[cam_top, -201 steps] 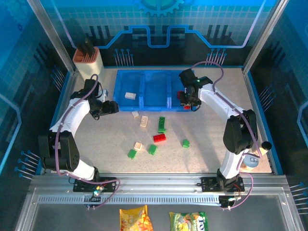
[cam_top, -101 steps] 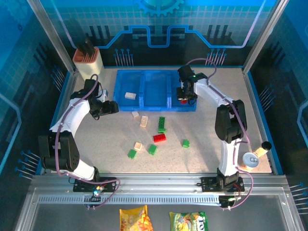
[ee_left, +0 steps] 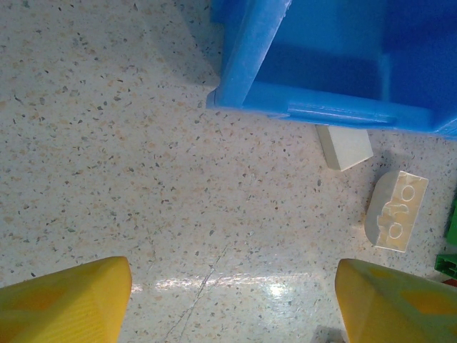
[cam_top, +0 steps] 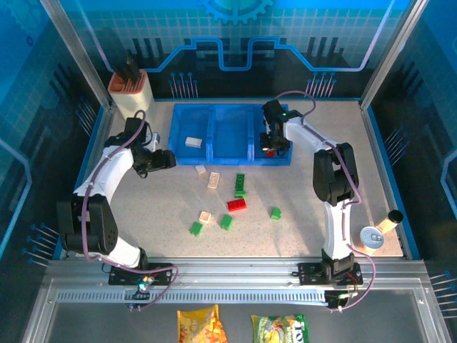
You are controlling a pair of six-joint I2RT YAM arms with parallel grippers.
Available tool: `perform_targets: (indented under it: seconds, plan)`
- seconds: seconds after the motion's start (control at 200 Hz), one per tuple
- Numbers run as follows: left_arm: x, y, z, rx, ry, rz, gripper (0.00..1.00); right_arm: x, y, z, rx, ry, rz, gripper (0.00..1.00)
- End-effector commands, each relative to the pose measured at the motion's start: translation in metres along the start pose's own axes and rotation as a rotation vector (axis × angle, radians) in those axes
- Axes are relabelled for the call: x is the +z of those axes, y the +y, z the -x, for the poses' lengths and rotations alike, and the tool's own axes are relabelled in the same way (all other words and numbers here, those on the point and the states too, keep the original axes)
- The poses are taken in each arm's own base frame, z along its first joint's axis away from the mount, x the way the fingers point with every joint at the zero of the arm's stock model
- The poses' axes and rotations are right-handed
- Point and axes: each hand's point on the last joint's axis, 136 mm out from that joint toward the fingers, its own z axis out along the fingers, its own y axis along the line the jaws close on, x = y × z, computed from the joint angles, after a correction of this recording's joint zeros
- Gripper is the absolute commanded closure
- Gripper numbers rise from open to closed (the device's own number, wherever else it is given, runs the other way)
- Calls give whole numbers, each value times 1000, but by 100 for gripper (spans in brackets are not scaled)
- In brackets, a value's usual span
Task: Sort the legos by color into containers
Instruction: Place the lego in the container.
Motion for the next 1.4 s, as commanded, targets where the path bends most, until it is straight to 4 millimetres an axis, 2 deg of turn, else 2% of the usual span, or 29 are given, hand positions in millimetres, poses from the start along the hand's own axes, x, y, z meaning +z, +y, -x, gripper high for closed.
perform_targets:
  seconds: [0.0,0.305,0.875,1.111,1.396]
  plan:
    - [-4,4,1,6,-11,9,24,9,-5,2,5,15,13,63]
    - [-3,5,2,6,-11,11,24,29,-7,-4,26,48,21,63]
    - [-2,6,1,3,-8,12,24,53,-6,-9,78,89,41,60]
    - [-2,6,1,2,-6,14,24,53,-5,-7,91,88,51,56]
    - [-2,6,1,3,-6,13,24,37,-3,0,98,65,60,53]
